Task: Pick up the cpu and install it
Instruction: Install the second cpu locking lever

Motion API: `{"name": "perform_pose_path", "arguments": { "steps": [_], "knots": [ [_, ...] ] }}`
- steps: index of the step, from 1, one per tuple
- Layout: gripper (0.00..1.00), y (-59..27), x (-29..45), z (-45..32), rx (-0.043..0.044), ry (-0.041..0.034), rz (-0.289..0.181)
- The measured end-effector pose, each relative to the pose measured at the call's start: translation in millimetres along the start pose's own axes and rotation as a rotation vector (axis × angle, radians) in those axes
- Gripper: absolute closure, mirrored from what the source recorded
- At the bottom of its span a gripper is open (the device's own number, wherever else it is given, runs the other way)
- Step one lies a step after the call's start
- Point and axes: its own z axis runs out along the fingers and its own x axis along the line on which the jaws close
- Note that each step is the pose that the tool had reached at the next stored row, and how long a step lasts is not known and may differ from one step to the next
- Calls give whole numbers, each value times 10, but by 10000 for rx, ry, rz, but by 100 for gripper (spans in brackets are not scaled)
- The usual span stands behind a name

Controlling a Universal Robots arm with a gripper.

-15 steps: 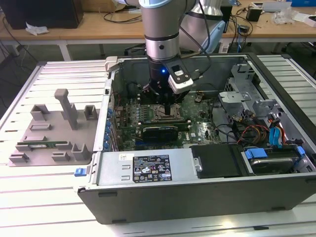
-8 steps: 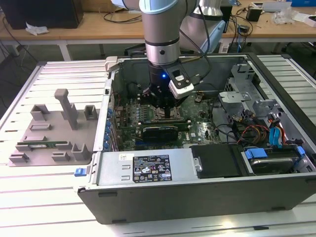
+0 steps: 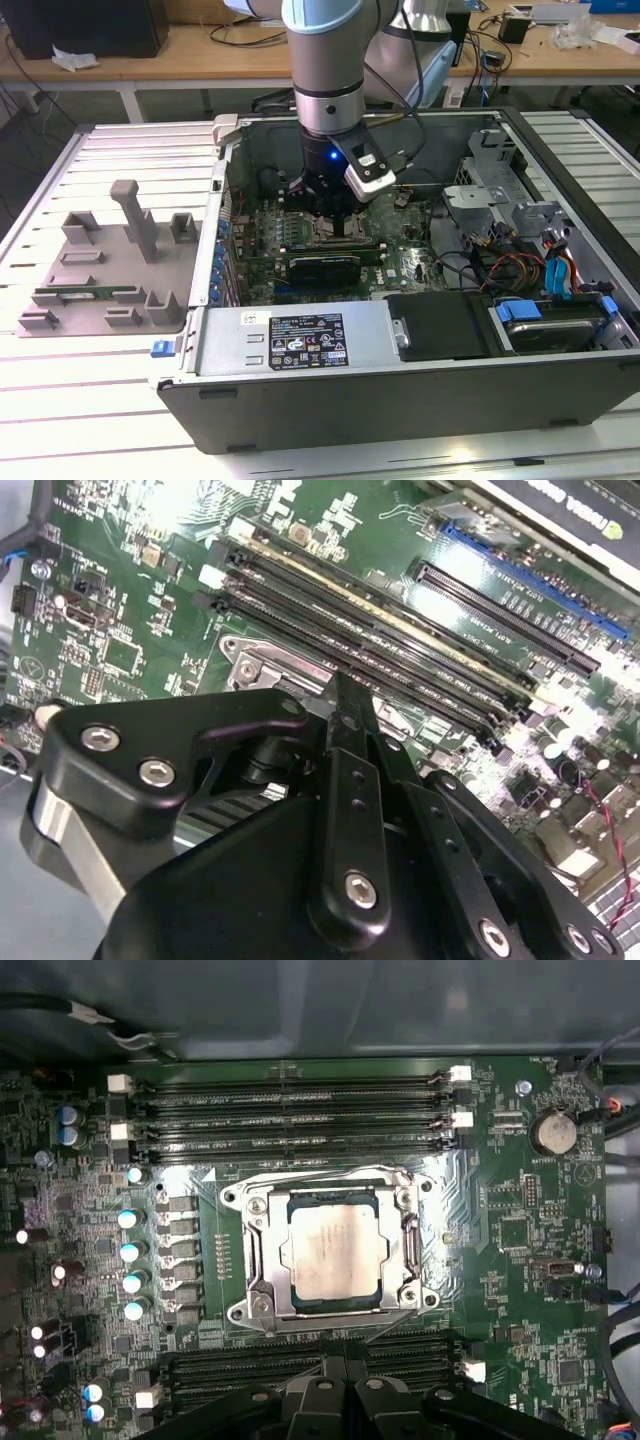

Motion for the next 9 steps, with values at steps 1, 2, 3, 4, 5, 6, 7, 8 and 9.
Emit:
{"name": "perform_pose_path", "arguments": {
  "steps": [1,2,3,4,5,6,7,8,9],
  "knots": [
    [89,-5,2,3,-22,-6,-256],
    [89,-14,6,4,-32,-9,-339],
    [89,-24,11,7,-41,-10,-373],
    [89,-40,15,11,-61,-10,-388],
    [89,-53,18,13,-69,-9,-393],
    [89,-70,22,16,-93,-10,-397],
    [89,-70,23,16,-94,-9,-401],
    [89,-70,23,17,-95,-8,-404],
    [89,-71,23,19,-94,136,-409]
  ]
}}
